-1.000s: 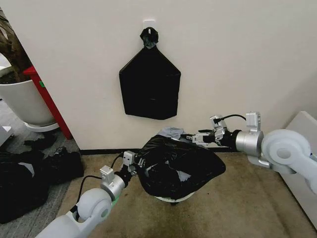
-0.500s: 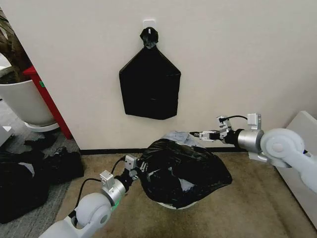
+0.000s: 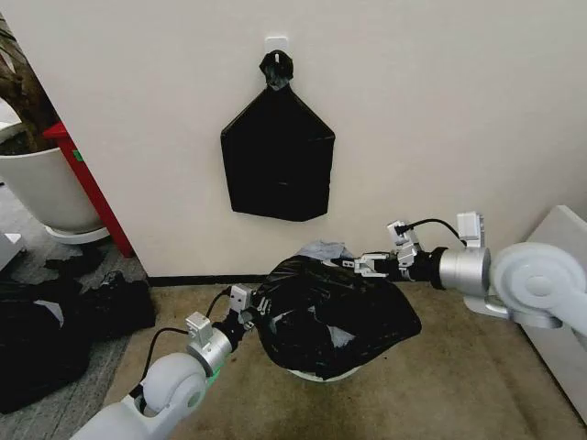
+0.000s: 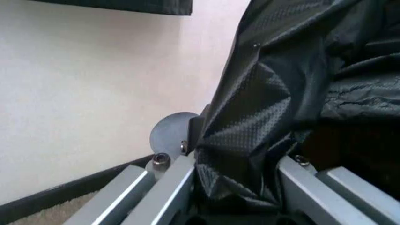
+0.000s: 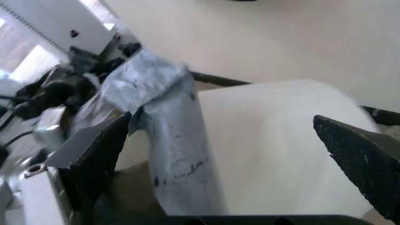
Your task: Place the garbage bag over the trash bin.
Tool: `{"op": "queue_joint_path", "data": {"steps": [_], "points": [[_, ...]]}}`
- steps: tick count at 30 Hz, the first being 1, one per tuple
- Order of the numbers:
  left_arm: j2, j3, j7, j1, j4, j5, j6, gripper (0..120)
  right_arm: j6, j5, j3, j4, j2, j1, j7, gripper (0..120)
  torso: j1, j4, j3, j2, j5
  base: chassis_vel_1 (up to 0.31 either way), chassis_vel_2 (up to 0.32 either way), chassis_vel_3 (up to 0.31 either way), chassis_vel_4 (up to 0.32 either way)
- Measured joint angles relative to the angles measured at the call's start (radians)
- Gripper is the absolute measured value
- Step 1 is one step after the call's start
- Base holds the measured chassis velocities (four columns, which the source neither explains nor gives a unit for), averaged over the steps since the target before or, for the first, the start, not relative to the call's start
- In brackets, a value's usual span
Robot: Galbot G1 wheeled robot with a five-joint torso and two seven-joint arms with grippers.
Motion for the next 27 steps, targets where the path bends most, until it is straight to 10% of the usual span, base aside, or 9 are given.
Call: {"op": "queue_joint_path", "data": {"steps": [27], "points": [[0.007, -0.015, 0.057, 0.055, -0.049, 0.026, -0.037, 0, -0.007, -0.110, 0.001, -0.231, 0.021, -0.008, -0.099, 100, 0.000, -0.0002, 0.000, 0.000, 0.0000, 0.000, 0.000, 0.000, 0.000]]}}
